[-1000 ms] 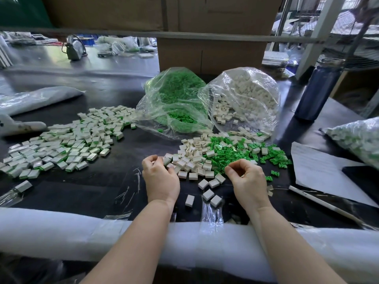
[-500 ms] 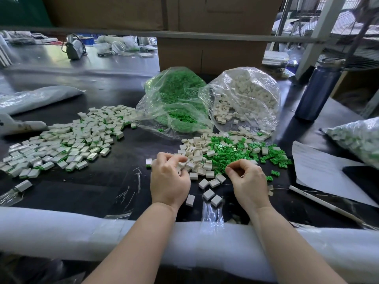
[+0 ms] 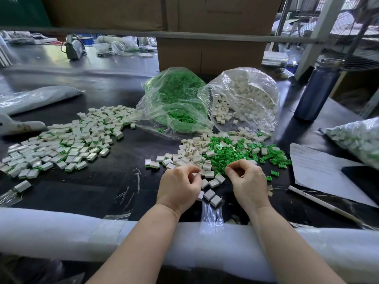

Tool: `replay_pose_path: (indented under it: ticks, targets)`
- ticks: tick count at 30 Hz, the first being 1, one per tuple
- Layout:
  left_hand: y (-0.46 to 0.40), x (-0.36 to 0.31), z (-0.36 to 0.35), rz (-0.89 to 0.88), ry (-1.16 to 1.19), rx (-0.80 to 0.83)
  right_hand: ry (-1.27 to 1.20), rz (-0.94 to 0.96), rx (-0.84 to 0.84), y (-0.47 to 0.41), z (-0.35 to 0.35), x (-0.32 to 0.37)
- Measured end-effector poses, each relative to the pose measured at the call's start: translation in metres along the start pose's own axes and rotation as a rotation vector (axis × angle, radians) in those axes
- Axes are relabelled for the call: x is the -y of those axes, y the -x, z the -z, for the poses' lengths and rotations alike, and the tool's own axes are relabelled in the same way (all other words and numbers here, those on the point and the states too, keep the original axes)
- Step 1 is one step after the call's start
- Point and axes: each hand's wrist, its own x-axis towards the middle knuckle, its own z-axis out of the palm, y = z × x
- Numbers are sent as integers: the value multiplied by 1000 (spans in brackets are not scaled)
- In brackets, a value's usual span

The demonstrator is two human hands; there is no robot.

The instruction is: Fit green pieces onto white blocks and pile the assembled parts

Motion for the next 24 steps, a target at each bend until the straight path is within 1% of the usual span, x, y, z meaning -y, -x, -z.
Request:
replay_pose_path:
  ticks: [4, 9, 13, 18, 22, 24]
  targets:
    - [0, 0, 0, -7, 73, 20, 42, -6, 5, 0, -1, -1]
    - [0, 1, -2, -91, 60, 78, 247, 32, 21, 0, -2, -4]
    - [-1, 1, -3, -97, 30, 117, 371, -2, 51, 0, -3, -5]
    - [0, 1, -4, -92, -8, 222, 374, -11, 71, 1, -4, -4]
    - [-1, 2, -4, -117, 3, 247, 352, 0, 44, 1, -3, -3]
    - [-1, 2, -5, -128, 10, 232, 341, 6, 40, 1, -3, -4]
